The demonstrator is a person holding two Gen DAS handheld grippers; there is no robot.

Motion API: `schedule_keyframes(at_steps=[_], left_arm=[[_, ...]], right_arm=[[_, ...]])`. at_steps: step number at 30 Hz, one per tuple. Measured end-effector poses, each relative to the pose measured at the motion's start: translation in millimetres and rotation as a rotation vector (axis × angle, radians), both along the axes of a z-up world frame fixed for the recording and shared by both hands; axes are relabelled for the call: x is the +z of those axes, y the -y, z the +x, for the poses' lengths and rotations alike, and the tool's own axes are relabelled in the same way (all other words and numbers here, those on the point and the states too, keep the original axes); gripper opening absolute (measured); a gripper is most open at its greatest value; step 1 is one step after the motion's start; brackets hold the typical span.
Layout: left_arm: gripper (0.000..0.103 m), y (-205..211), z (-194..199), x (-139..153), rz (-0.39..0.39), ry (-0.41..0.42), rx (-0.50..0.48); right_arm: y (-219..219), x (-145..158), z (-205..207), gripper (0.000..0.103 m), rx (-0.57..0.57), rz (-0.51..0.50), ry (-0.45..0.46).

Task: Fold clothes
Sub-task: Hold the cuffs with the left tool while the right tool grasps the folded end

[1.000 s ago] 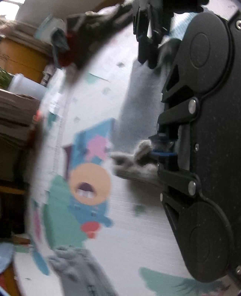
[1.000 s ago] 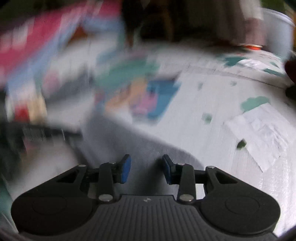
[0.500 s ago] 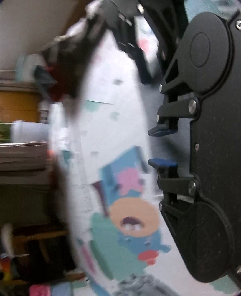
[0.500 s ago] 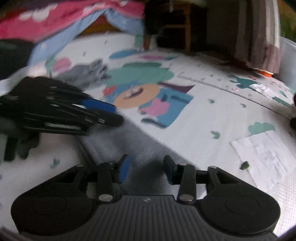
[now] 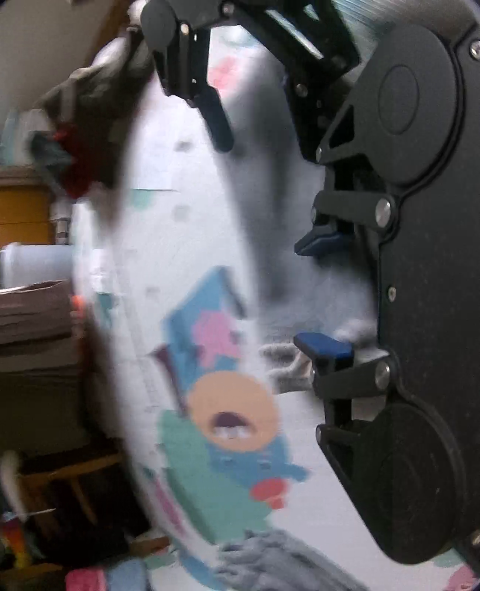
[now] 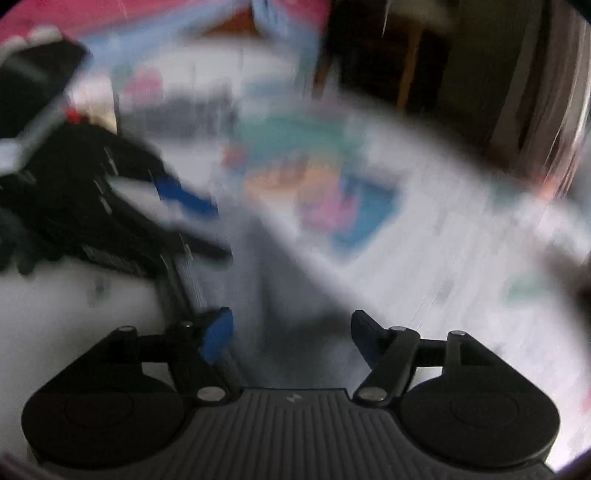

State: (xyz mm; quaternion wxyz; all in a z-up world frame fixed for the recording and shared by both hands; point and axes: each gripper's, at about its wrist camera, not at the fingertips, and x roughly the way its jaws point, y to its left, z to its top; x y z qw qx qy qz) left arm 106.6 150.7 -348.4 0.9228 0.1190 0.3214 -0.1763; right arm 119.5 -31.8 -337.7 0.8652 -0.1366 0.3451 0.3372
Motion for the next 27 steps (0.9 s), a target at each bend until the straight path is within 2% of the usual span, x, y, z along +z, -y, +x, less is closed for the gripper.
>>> schedule_keyframes(at_steps=[2, 4, 6, 8, 9, 12, 13, 15, 18, 21, 24, 27], left_arm=[[0.047, -3, 3, -2, -0.015, 0.003, -0.002], [0.047, -5, 6, 4, -0.03, -0.023, 0.006], [0.046, -9, 5, 9, -0.045, -0.025, 0.023], [0.046, -15, 4, 3, -0.032, -0.023, 0.029], [0.046, -15, 5, 3, -0.029, -0.027, 0.028], [0.045, -13, 10, 10, -0.03, -0.05, 0.029], [0.045, -15, 9, 18, -0.059, -0.049, 0.041], [0.047, -27, 2, 34, -0.158, -0.021, 0.089], [0.058, -51, 2, 43, -0.293, -0.057, 0.197], [0.06, -74, 5, 41, -0.406, -0.124, 0.289], [0.062, -88, 9, 30, -0.506, -0.202, 0.339], [0.063, -90, 13, 16, -0.555, -0.277, 0.355]], right_arm=[[0, 0, 2, 0.071, -0.004, 0.004, -0.001], [-5, 9, -4, 0.068, 0.011, -0.038, 0.048], [-2, 21, -16, 0.066, 0.019, -0.019, 0.122], [4, 4, -14, 0.068, 0.002, -0.029, 0.034], [11, -2, -11, 0.069, -0.021, 0.011, 0.008], [5, 9, -10, 0.069, -0.019, -0.03, 0.017], [5, 19, -16, 0.066, -0.013, -0.032, 0.053], [19, 36, -24, 0.068, -0.076, 0.043, 0.084], [48, 44, -26, 0.076, -0.281, 0.175, -0.006], [81, 30, -21, 0.077, -0.519, 0.344, -0.192], [110, 8, -18, 0.077, -0.738, 0.53, -0.371], [113, -6, -17, 0.077, -0.771, 0.621, -0.449]])
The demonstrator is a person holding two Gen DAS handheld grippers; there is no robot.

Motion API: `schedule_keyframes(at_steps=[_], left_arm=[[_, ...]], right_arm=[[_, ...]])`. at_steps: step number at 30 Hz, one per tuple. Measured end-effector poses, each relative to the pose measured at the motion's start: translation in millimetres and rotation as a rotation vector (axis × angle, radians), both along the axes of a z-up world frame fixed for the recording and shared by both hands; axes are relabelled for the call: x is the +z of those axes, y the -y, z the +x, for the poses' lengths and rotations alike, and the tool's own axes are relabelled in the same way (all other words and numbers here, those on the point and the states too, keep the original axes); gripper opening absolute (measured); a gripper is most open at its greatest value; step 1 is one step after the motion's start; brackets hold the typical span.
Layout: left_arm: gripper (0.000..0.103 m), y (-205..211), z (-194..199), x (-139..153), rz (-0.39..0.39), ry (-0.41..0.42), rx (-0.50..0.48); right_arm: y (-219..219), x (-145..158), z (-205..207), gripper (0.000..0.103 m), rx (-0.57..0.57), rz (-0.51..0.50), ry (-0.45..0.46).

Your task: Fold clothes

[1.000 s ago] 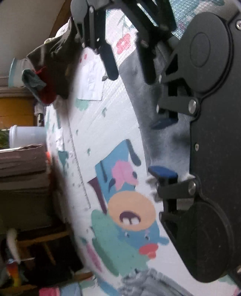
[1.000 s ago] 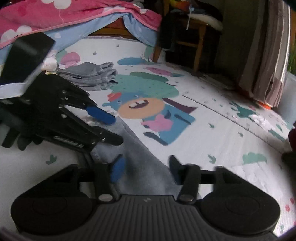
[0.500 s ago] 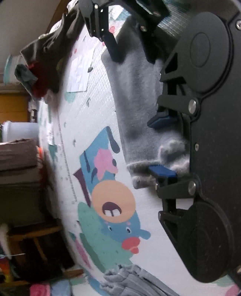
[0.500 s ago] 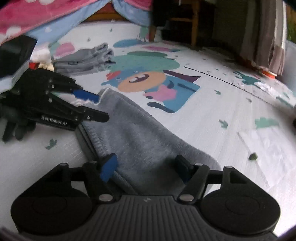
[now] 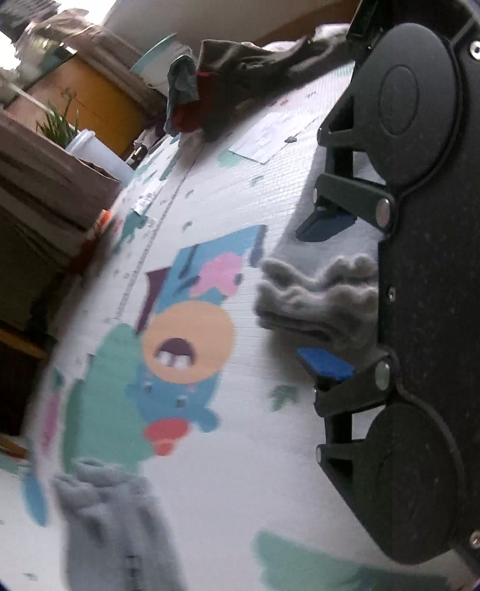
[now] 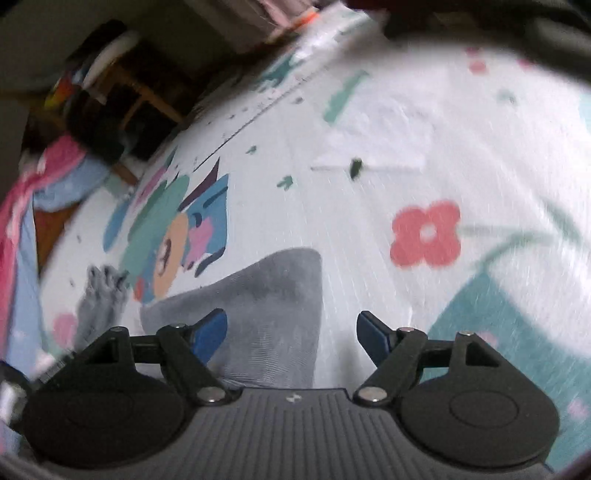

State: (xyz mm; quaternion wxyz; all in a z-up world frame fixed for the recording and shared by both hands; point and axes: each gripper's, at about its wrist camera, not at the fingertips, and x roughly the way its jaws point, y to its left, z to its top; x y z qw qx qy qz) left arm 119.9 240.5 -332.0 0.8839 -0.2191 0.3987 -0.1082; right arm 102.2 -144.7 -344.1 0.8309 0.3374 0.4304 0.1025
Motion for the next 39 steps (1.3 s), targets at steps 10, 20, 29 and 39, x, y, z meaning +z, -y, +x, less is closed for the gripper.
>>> schedule_keyframes(at_steps=[10, 20, 29, 39], left_arm=[[0.048, -1, -8, -18, -0.073, -0.116, 0.046], [0.067, -15, -72, -11, -0.283, -0.12, 0.123], [0.061, 7, -57, -19, -0.24, -0.139, 0.125], [0.034, -6, -78, -34, -0.359, -0.131, 0.177]], right_arm=[[-29, -6, 32, 0.055, 0.168, -0.104, -0.005], [-11, 14, 85, 0.084, 0.201, -0.111, 0.076], [-6, -5, 50, 0.08, 0.24, -0.131, 0.025], [-18, 3, 49, 0.037, 0.293, -0.141, 0.074]])
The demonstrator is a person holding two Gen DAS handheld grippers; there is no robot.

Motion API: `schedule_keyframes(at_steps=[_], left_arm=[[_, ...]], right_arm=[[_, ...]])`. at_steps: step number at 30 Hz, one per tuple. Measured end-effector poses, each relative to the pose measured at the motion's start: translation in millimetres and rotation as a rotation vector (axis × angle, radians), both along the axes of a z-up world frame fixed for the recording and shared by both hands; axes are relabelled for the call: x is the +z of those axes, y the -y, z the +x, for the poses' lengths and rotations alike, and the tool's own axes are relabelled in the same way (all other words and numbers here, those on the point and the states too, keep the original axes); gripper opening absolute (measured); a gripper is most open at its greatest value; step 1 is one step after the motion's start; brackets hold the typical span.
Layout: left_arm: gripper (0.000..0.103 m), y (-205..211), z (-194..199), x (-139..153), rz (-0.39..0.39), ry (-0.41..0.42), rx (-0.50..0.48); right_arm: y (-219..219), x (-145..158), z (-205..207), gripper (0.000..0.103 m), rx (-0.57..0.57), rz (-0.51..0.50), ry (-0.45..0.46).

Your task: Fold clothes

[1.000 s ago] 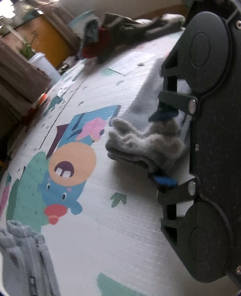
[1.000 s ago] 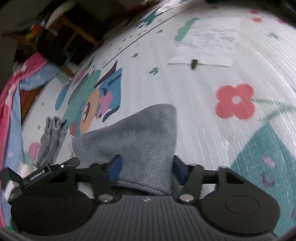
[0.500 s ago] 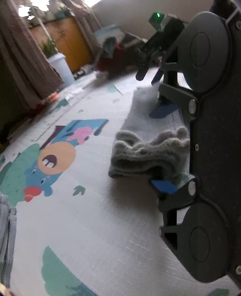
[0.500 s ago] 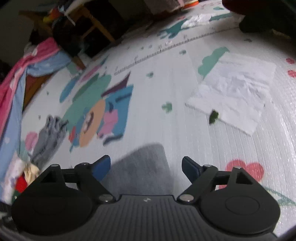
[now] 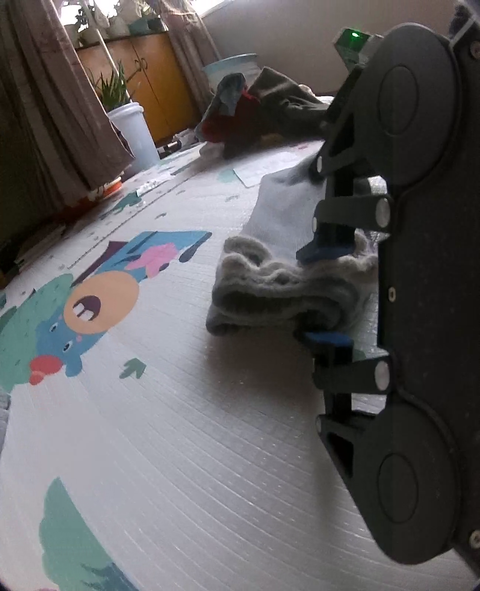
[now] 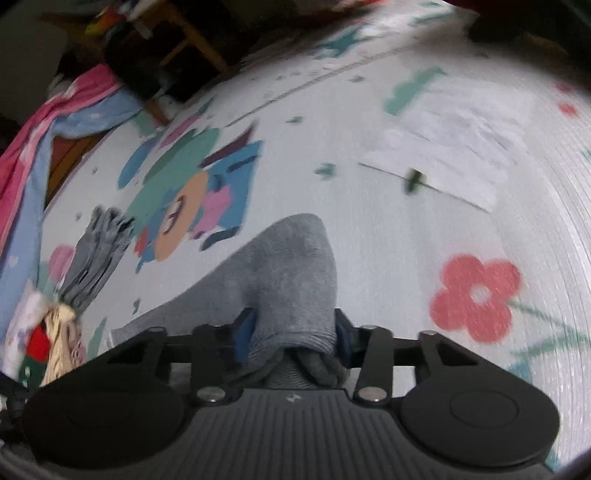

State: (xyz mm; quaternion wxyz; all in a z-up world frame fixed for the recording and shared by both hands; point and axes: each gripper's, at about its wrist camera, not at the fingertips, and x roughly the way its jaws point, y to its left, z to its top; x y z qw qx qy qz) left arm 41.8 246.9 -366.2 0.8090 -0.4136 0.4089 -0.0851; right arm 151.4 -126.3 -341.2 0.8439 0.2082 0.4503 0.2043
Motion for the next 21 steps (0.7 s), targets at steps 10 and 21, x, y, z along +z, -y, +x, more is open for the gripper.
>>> schedule_keyframes(at_steps=[10, 21], left_arm=[[0.029, -62, -57, 17, -0.079, 0.069, 0.202], [0.066, -64, -51, 2, -0.032, 0.004, 0.192]], right_arm=[[-77, 34, 16, 0.043, 0.205, 0.033, 0.076], [-82, -4, 5, 0.057, 0.015, 0.05, -0.048]])
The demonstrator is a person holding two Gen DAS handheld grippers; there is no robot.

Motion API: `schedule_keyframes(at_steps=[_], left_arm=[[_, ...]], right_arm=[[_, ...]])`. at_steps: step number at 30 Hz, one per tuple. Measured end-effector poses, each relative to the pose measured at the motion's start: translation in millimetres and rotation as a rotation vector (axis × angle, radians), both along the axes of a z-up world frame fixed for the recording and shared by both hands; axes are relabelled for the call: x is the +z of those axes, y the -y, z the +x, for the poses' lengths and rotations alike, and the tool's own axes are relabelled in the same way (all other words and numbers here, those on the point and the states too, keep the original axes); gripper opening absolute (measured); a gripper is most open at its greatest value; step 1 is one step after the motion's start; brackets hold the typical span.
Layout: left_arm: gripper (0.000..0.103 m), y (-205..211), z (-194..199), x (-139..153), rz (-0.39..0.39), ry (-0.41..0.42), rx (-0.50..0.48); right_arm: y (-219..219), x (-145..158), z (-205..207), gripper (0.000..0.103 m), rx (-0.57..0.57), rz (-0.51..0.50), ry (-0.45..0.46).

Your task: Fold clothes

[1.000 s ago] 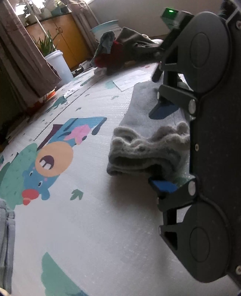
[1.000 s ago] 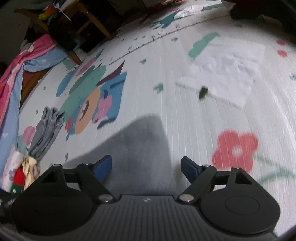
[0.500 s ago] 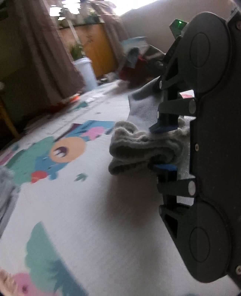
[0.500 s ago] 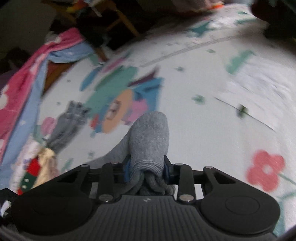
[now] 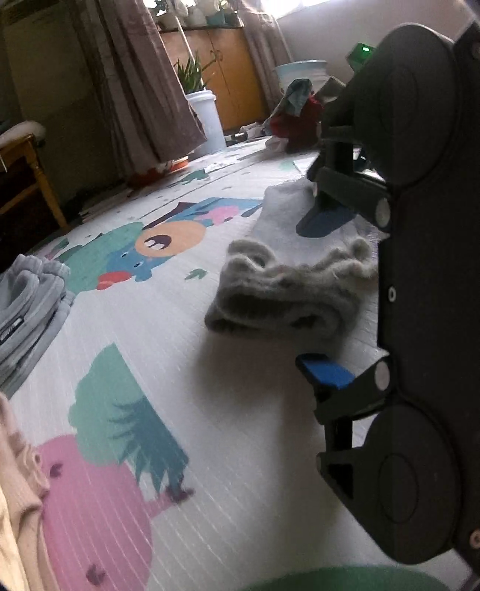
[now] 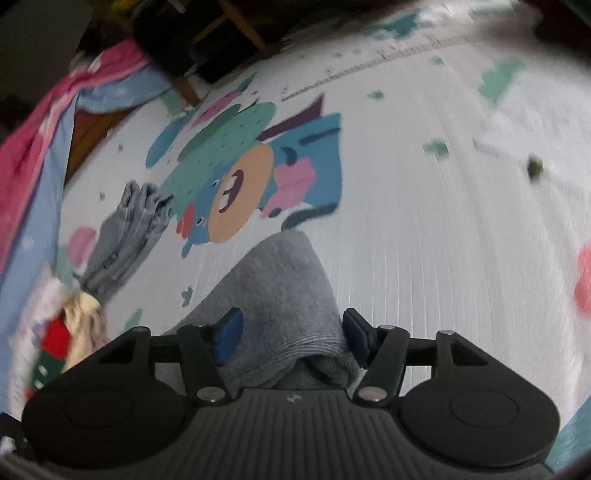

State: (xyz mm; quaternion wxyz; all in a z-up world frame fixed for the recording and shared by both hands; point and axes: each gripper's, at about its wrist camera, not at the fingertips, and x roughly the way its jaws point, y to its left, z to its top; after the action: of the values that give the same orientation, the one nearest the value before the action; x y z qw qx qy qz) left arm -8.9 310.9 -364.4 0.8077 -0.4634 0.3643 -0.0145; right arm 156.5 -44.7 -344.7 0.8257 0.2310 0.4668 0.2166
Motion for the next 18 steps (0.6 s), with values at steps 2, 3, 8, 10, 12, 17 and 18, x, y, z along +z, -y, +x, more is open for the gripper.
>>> schedule_keyframes(at_steps=[2, 3, 8, 10, 12, 17, 18], left_arm=[[0.044, 12, 8, 1, 0.085, -0.004, -0.039], [0.041, 13, 9, 1, 0.091, 0.0, -0.039], [0.03, -7, 11, 19, 0.105, 0.069, -0.025], [0.027, -22, 19, 40, 0.131, 0.113, -0.024], [0.027, -38, 29, 62, 0.174, 0.147, -0.029], [0.026, -90, 63, 121, 0.264, 0.246, 0.048], [0.026, -99, 69, 130, 0.265, 0.264, 0.076]], right_arm=[[1, -5, 1, 0.048, 0.0, 0.011, -0.007], [-1, -4, 1, 0.042, 0.007, 0.021, -0.001], [-14, 11, 8, 0.034, 0.048, 0.091, 0.042], [-26, 23, 16, 0.033, 0.057, 0.138, 0.066], [-42, 37, 24, 0.033, 0.067, 0.183, 0.09], [-93, 73, 57, 0.033, 0.082, 0.317, 0.13], [-105, 79, 65, 0.033, 0.078, 0.341, 0.136]])
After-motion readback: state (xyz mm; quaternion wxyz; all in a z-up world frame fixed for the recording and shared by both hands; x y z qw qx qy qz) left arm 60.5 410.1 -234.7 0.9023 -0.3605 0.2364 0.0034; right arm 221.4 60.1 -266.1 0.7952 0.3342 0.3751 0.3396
